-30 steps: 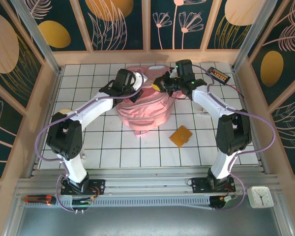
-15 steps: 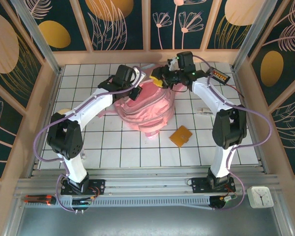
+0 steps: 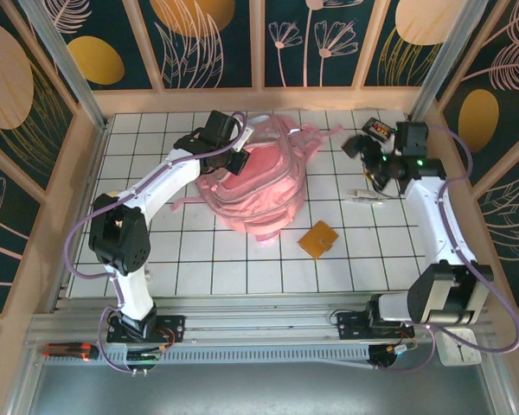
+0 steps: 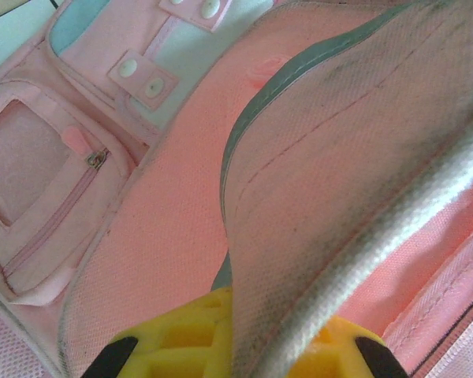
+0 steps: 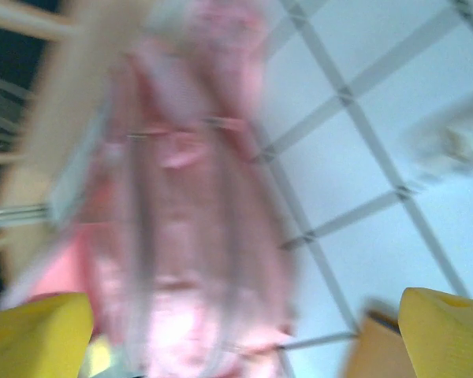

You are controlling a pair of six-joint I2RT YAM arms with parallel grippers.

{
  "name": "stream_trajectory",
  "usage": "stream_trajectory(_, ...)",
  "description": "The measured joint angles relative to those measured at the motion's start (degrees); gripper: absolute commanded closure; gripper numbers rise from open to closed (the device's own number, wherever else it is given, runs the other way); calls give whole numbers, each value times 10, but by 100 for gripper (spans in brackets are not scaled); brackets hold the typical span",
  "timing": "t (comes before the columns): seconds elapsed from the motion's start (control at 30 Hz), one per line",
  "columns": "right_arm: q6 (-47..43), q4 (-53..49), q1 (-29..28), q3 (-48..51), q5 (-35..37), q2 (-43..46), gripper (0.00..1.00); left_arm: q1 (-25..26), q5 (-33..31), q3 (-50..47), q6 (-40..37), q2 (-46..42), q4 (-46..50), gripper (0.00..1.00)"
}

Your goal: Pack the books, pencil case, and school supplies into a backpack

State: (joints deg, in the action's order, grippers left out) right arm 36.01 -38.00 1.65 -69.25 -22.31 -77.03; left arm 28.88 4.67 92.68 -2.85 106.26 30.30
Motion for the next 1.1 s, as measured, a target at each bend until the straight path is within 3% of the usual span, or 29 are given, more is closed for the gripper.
stream_trajectory(0.23, -38, -73, -60, 93, 32, -48, 1, 0, 9, -6, 5, 0, -1, 100)
stream_trajectory(0.43, -40, -64, -118, 123, 48, -64, 3, 0, 13, -20, 13, -2, -9, 100)
stream_trajectory(0.77, -45, 20, -123, 183, 42, -97, 30, 0, 15, -23, 17, -2, -12, 100)
stream_trajectory(1.1, -43, 96, -125, 239, 22, -97, 31, 0, 23, -27, 18, -3, -14, 100)
